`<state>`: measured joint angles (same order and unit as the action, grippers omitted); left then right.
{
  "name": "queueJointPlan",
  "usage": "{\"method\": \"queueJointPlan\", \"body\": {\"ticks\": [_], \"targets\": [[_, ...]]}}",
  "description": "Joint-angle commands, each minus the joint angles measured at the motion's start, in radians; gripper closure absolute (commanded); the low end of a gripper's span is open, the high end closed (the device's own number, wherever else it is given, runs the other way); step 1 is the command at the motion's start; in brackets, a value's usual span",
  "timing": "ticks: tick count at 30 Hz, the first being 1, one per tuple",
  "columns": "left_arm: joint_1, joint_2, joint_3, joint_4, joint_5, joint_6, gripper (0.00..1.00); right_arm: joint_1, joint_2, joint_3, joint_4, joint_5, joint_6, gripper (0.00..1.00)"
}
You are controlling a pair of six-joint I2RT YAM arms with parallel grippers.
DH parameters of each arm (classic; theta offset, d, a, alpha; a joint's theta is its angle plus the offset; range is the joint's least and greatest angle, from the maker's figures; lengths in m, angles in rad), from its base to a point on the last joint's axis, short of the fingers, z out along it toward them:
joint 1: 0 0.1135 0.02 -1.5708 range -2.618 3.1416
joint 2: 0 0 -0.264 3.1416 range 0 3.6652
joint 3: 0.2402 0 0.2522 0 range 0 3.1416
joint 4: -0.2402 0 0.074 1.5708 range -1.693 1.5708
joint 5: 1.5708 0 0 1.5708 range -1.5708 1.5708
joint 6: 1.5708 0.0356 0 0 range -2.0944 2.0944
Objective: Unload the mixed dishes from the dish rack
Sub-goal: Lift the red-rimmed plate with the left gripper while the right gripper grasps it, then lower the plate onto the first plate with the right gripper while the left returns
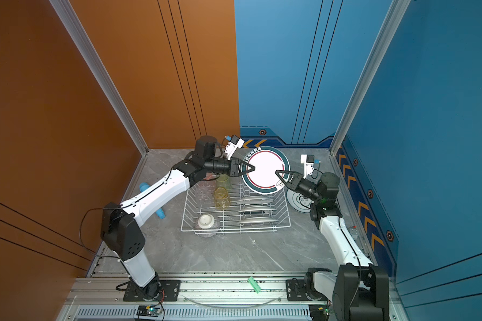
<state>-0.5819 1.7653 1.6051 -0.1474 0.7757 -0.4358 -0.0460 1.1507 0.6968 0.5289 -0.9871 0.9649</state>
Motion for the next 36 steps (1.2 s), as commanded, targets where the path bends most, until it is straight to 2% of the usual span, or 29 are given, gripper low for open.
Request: {"method": "queueJointPlan", "body": {"ticks": [1, 4, 7, 9, 12, 15, 20, 36], "targets": [[-0.009, -0.057, -0.035, -0.062, -0.065, 0.101, 0.61, -0.043, -0.051, 0.026, -0.096, 0.042, -0.041, 1.00], [-0.010, -0.106, -0.056, -0.152, -0.154, 0.170, 0.61, -0.113, -0.071, 0.023, -0.167, 0.057, -0.062, 1.00], [-0.020, -0.163, -0.082, -0.250, -0.319, 0.250, 0.60, -0.209, -0.093, 0.026, -0.283, 0.075, -0.104, 1.00], [-0.035, -0.197, -0.102, -0.320, -0.460, 0.301, 0.60, -0.264, -0.104, 0.057, -0.470, 0.125, -0.211, 1.00], [-0.048, -0.235, -0.149, -0.356, -0.582, 0.325, 0.60, -0.311, -0.103, 0.116, -0.735, 0.285, -0.391, 1.00], [-0.055, -0.261, -0.194, -0.356, -0.622, 0.322, 0.60, -0.350, -0.073, 0.126, -0.839, 0.393, -0.462, 1.00], [-0.058, -0.272, -0.213, -0.359, -0.639, 0.327, 0.60, -0.407, 0.015, 0.099, -0.829, 0.439, -0.480, 1.00], [-0.073, -0.271, -0.208, -0.371, -0.652, 0.342, 0.60, -0.423, 0.265, 0.070, -0.647, 0.441, -0.414, 1.00]]}}
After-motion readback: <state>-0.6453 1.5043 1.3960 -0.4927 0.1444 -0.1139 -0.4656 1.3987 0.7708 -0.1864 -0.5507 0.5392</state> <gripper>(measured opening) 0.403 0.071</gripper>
